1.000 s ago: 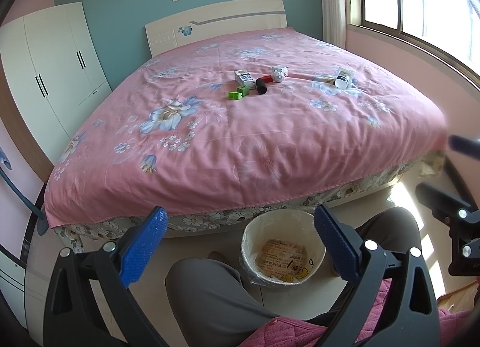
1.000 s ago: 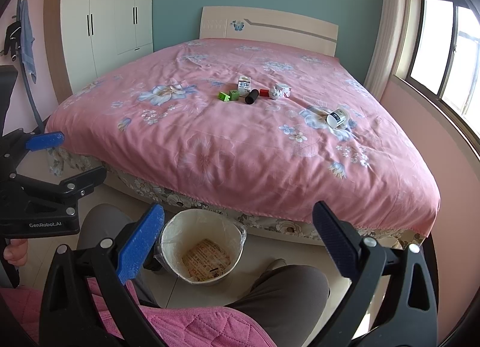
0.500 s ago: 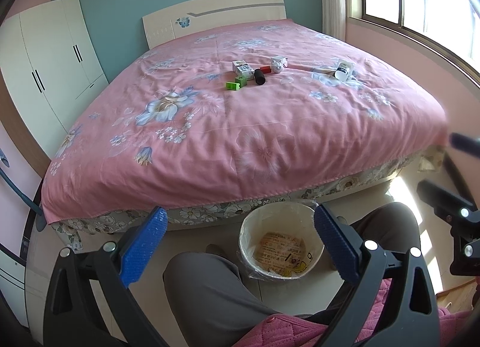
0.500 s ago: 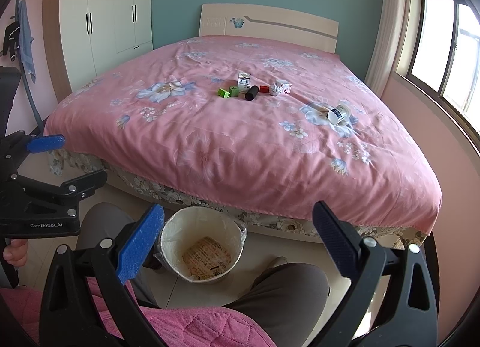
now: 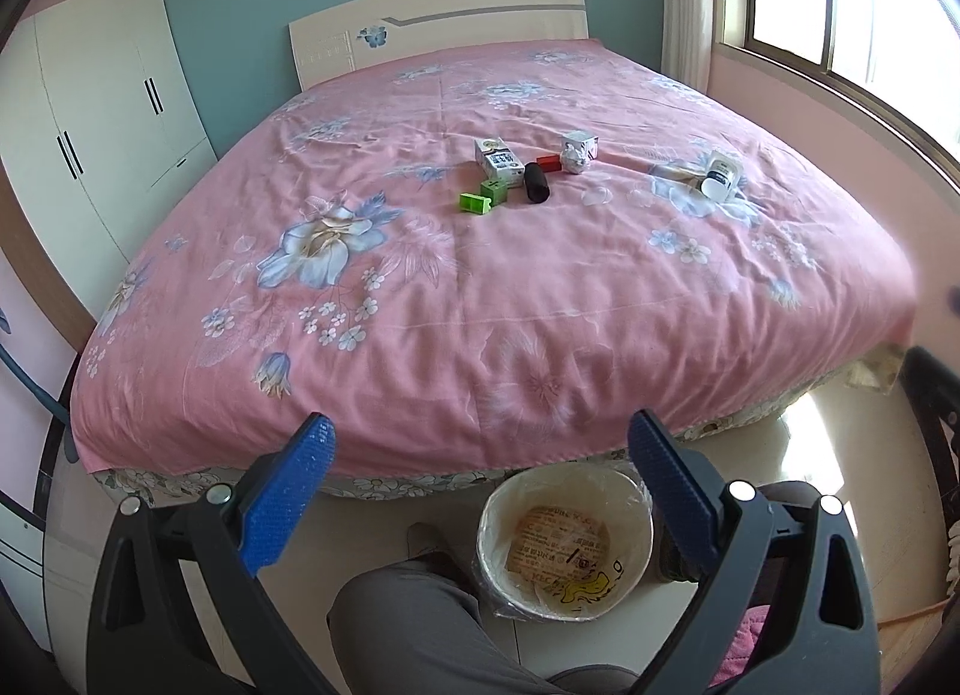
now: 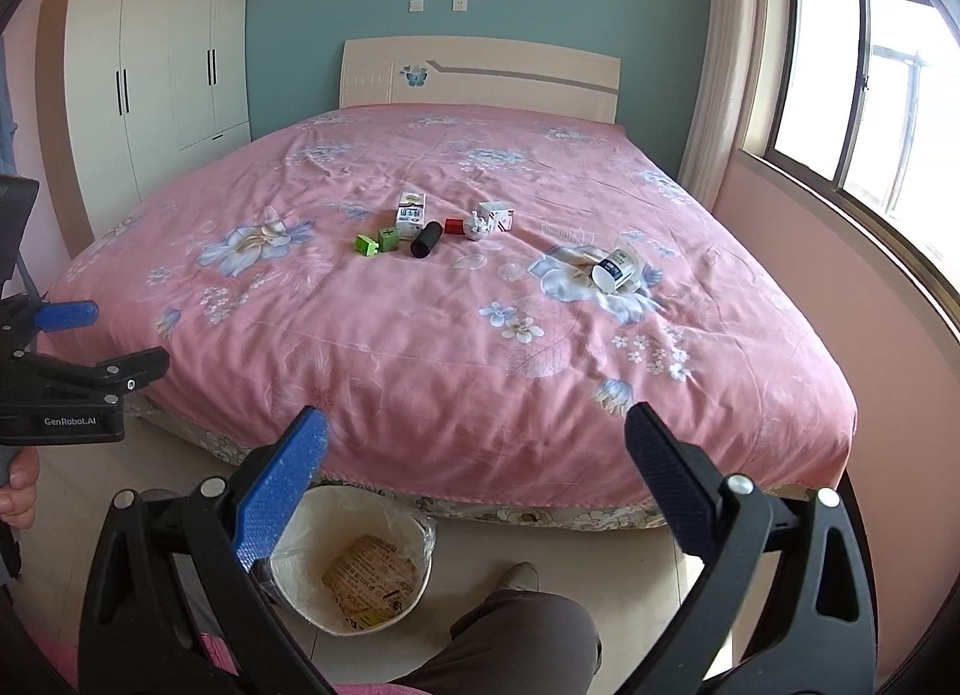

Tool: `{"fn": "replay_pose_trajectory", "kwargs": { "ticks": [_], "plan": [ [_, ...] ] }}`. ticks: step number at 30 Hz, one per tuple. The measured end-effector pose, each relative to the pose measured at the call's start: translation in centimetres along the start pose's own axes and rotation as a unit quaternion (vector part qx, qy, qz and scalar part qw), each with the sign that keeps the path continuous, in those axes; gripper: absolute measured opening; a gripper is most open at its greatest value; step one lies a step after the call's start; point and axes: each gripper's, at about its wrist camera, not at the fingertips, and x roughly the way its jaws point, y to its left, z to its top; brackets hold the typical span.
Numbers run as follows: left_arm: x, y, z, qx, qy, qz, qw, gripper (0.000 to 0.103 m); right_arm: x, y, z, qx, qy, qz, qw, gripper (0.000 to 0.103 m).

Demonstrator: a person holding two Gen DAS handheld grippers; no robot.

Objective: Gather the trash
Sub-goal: 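Move both grippers toward the items on the bed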

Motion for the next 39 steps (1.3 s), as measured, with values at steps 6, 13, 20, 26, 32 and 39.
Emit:
{"fn": "replay_pose_trajectory", "kwargs": {
  "ticks": [6,13,20,26,32,39],
  "plan": [
    [2.1,0.6,5.8,-0.018,-0.025,0.018,0.9994,0.099,3.4,-2.5,4.0,0.013,-0.011,-0.024,1.0,0.097],
    [5.2,1.1,12.0,-0.036,-0.04,0.034,0.998,0.099,8.0,-5.0,7.9,0.024,-0.02,-0.053,0.998,0.097],
    [8.9,1.2,17.3,-0.048,-0.051,0.047,0.9964,0.099,13.4,-6.9,11.4,0.027,-0.021,-0.077,0.996,0.097],
    [14.1,0.8,21.8,-0.056,-0.038,0.055,0.9962,0.099,19.1,-9.2,13.2,0.045,-0.005,-0.101,0.994,0.097],
    [22.2,1.1,26.0,-0.088,0.007,0.077,0.9931,0.099,25.1,-12.0,14.4,0.067,0.019,-0.128,0.989,0.097],
    [30.6,0.6,29.8,-0.11,0.041,0.1,0.988,0.099,31.6,-14.6,15.7,0.087,0.045,-0.158,0.983,0.097]
  ]
}}
